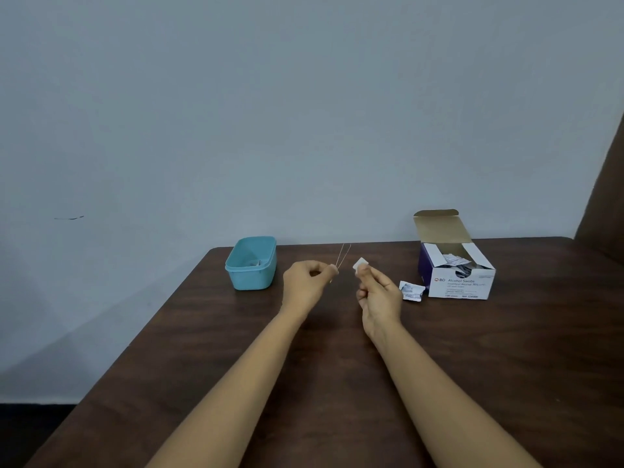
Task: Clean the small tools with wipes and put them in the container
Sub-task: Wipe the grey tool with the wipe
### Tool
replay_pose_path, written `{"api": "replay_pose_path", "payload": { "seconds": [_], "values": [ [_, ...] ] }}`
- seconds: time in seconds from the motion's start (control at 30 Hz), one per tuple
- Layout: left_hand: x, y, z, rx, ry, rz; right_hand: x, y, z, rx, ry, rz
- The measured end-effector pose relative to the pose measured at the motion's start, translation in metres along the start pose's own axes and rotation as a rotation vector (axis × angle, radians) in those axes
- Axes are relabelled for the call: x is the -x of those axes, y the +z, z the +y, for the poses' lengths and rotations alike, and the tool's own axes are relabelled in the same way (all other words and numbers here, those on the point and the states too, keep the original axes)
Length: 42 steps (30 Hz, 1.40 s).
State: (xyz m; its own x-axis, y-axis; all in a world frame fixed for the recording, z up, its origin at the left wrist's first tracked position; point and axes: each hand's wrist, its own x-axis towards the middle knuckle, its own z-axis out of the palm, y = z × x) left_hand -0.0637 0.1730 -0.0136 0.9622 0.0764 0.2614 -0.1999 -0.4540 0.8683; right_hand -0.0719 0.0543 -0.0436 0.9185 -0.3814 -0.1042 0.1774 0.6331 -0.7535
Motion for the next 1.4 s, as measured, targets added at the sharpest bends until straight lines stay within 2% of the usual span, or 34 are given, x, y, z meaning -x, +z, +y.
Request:
{"api": "replay_pose_path", "payload": {
  "seconds": [0.23, 0.47, 1.0, 1.4],
  "values": [
    [0.052, -0.008, 0.001, 0.244, -0.051, -0.069, 0.023, -0.013, -0.016, 0.020, 0.123, -0.125],
    [0.097, -0.009, 0.011, 0.353, -0.100, -0.098, 0.049, -0.042, -0.039, 0.269, 0.080, -0.261],
    [0.141, -0.005, 0.013, 0.287, -0.057, -0.150, 0.076, -0.065, -0.049, 0.334, 0.039, -0.430],
    [0.136, -0.001, 0.013, 0.259, -0.039, -0.169, 0.070, -0.063, -0.048, 0.275, 0.084, -0.353]
  ]
}}
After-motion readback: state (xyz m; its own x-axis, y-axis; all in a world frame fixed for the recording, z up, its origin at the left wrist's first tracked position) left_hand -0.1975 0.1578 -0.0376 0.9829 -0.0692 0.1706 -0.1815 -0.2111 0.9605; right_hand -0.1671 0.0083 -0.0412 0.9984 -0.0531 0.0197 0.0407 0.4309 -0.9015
